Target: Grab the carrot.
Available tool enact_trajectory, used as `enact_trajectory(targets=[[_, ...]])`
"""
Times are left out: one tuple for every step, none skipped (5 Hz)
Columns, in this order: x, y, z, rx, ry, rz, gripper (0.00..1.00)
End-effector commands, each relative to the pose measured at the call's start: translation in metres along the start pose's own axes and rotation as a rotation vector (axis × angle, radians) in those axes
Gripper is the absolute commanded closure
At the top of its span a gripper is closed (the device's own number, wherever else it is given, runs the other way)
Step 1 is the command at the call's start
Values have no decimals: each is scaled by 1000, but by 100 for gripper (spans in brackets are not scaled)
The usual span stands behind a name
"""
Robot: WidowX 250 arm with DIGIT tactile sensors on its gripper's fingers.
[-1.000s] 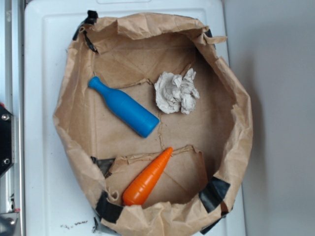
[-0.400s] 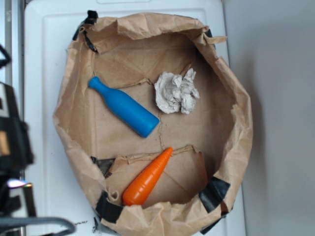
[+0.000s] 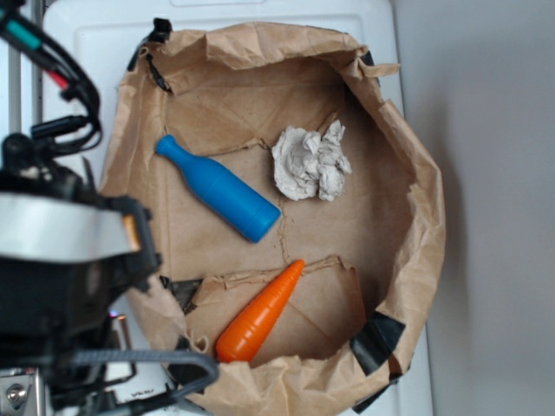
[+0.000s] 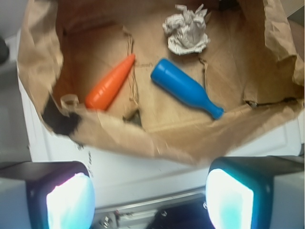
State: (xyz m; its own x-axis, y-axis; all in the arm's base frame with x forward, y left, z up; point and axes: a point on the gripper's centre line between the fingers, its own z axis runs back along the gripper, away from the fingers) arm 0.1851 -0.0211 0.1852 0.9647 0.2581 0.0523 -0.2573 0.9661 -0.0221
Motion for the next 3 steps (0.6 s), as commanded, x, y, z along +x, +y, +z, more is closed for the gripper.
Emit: enact_trajectory(targets=[[16, -25, 6, -37, -28, 123, 0], [21, -28, -1, -56, -51, 248, 0], [37, -22, -12, -63, -43, 289, 0]])
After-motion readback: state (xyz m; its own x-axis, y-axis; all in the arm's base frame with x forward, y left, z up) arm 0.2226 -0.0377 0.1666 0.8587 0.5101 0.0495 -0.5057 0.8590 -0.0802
